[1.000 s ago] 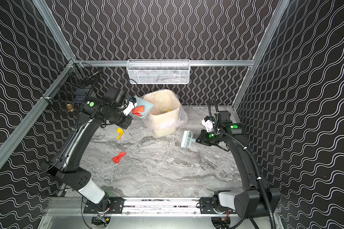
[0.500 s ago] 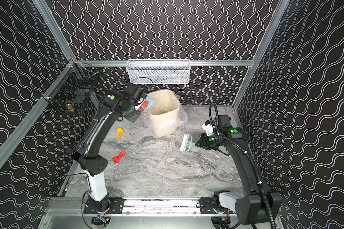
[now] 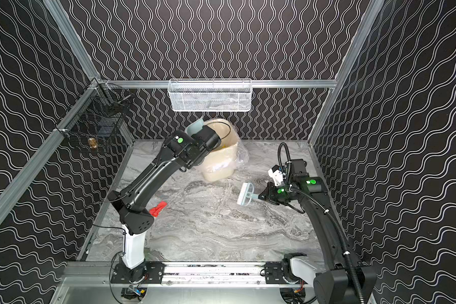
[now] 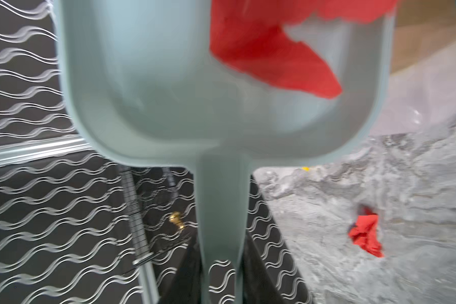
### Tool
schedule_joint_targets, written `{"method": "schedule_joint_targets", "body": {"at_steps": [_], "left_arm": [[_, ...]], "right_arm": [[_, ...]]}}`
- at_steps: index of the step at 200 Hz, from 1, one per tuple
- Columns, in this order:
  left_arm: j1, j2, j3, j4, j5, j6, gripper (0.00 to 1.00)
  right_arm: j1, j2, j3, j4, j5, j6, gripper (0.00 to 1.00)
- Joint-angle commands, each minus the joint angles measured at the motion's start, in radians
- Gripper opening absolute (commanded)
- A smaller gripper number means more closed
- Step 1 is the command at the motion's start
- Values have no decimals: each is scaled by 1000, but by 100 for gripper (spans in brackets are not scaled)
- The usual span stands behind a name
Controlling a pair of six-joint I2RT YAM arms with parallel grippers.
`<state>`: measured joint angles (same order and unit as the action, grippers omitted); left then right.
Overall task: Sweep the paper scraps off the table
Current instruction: 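Tip the dustpan over the bagged bin with the left gripper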
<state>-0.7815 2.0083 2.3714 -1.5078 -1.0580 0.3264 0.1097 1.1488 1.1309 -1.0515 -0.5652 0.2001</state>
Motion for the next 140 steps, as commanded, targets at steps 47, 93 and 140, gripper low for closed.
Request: {"method": "schedule_joint_targets", "body": {"at_steps": [47, 93, 140], "left_arm": [[-19, 26, -7, 38, -154, 82, 0], [-19, 28, -2, 43, -148, 78, 0], [-14, -2, 45, 42, -45, -9, 0]], "right_arm": [[0, -27, -16, 17, -16, -4, 0], [0, -33, -21, 18, -20, -4, 0], [2, -35, -48, 53, -67, 6, 0]]}}
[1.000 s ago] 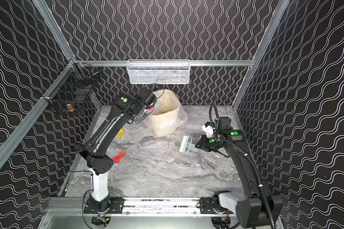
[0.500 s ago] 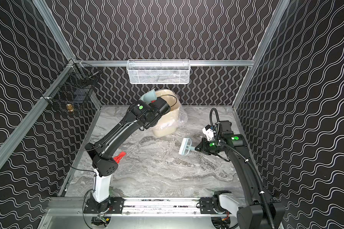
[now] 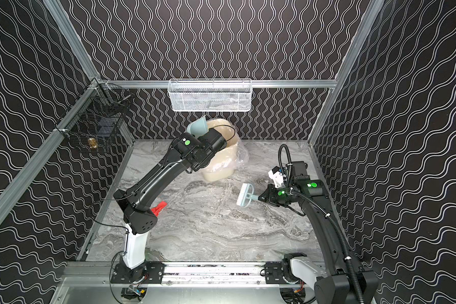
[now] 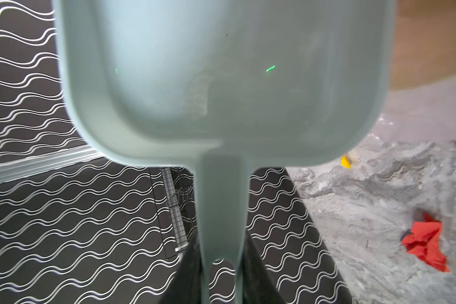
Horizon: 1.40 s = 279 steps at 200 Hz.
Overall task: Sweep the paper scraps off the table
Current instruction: 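Tip the dustpan over the bagged bin with the left gripper, then lower the dustpan beside the red scrap with left while right brings the brush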
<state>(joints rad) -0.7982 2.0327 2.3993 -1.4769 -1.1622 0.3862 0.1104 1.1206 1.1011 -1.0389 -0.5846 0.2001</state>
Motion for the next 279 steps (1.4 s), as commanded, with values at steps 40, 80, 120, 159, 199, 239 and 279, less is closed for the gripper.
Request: {"method": "schedule_joint_targets", "body": {"at_steps": [40, 80, 120, 159, 199, 239, 279], "left_arm": [[7, -127, -34, 14, 237, -229, 0], [25, -266, -200, 30, 423, -371, 0], [94, -438, -395, 101, 559, -422, 0], [221, -594, -575, 184, 694, -402, 0], [311, -676, -694, 231, 773, -361, 0], [388, -712, -751, 269, 855, -335, 0], [439, -744, -793, 287, 892, -321, 0]], "right_arm": [[80, -26, -85, 145, -72, 81, 0], [317, -11, -180, 374, -45, 236, 0], [556, 89, -167, 595, 19, 339, 0], [714, 235, -117, 775, 63, 394, 0], [826, 449, -4, 964, 52, 435, 0], [858, 657, 132, 1037, 4, 434, 0], [867, 826, 225, 1127, -27, 491, 0]]}}
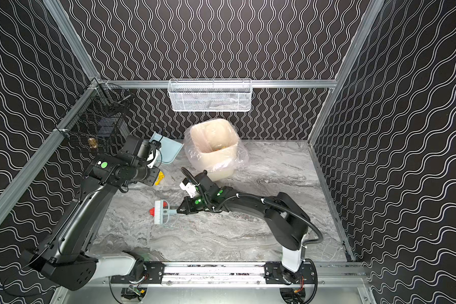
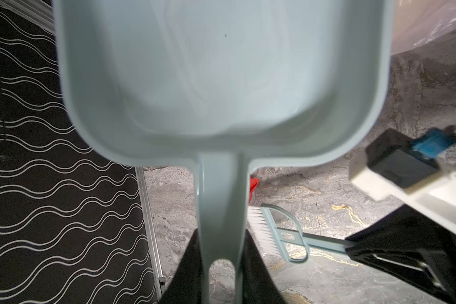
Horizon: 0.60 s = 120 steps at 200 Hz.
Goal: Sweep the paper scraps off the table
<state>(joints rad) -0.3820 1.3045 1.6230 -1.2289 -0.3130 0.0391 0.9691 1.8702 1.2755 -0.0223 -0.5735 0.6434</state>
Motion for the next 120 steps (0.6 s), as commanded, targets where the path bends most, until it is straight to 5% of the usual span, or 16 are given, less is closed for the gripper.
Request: {"method": "schedule_joint_targets", "body": {"at_steps": [1, 62, 120], "left_arm": [[24, -17, -18, 39, 43, 26, 0], [46, -20, -28, 39, 58, 40, 0], [46, -3, -25, 39, 73, 32, 0]], "right_arm": [[9, 81, 56, 111, -40, 49, 0], [13, 256, 138, 202, -74, 130, 0], [-35, 200, 30, 170, -28, 186, 0]]}}
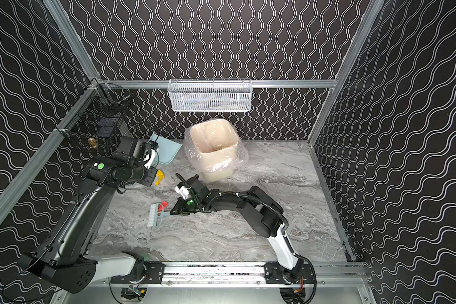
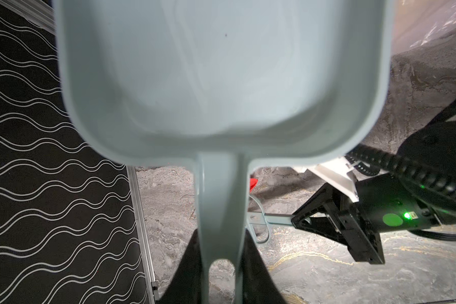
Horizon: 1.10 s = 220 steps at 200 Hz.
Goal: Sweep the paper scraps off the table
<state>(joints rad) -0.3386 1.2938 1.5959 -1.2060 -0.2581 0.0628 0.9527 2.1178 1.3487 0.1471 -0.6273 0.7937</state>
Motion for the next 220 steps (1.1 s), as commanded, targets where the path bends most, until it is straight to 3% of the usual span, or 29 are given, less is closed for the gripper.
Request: {"method": "schedule_joint_targets", "body": {"at_steps": [1, 47, 114, 155, 220], "left_arm": [[3, 7, 3, 16, 19, 8, 0], [3, 15, 4, 17, 32, -6, 0], [-9, -12, -25, 21, 139, 19, 0], [-50, -33, -38, 17, 147, 26, 0], [-148, -53, -71, 0, 141, -3, 0]], "right_arm": [[-20, -50, -48, 0, 27, 36, 0], [-73, -215, -264, -56, 44, 55, 0], [-191, -587, -563, -280, 66, 11, 0], [-214, -710, -499, -421, 23, -54, 0], [-226, -593, -328, -470, 26, -129, 0]]}}
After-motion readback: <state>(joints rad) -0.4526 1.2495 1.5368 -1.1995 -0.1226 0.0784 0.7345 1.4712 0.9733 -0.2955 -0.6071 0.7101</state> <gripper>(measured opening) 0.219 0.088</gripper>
